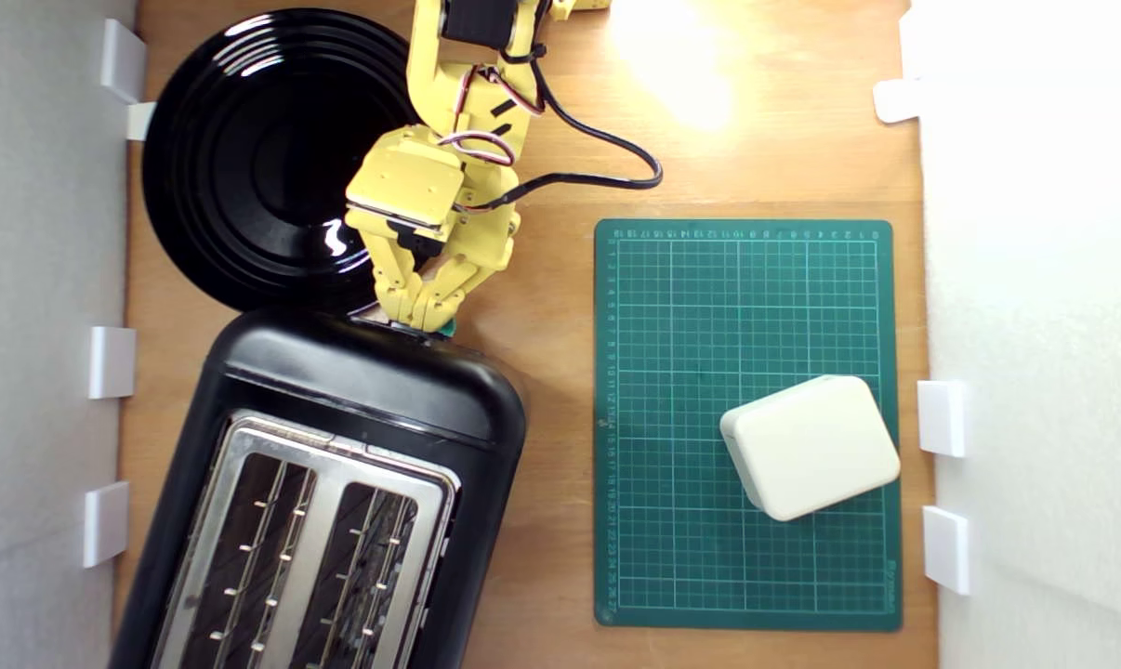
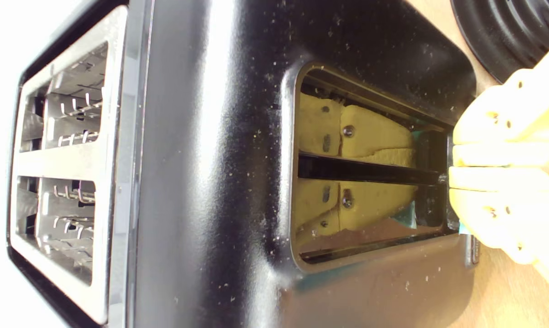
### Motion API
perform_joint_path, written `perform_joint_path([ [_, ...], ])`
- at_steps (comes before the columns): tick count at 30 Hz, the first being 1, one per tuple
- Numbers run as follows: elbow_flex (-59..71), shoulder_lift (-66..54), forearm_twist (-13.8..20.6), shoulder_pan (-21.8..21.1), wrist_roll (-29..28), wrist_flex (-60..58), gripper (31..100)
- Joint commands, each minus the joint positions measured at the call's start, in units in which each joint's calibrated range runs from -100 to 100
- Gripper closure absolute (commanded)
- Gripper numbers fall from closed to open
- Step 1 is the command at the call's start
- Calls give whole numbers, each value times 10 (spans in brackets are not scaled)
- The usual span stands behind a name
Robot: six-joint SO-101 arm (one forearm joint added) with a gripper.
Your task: Start toaster
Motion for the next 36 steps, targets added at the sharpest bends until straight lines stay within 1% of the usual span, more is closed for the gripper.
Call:
perform_joint_path([
  [1, 15, 30, -13, 15, -5, 5, 989],
  [3, 4, 21, -21, 9, -11, 7, 989],
  [7, -50, 17, -21, 8, -11, 102, 989],
  [9, -76, 18, -21, 8, -11, 126, 989],
  [14, -91, 16, -21, 8, -10, 138, 989],
  [16, -92, 15, -15, 7, -10, 151, 989],
  [21, -154, 1, -22, -10, -11, 251, 989],
  [24, -169, -11, -23, -22, -14, 265, 989],
  [27, -178, -37, -25, -26, -14, 267, 989],
  [29, -204, -61, -50, -26, -11, 268, 989],
  [30, -220, -73, -55, -26, -11, 270, 989],
  [33, -292, -114, -57, -29, -12, 336, 989],
  [36, -360, -148, -57, -60, -12, 408, 989],
])
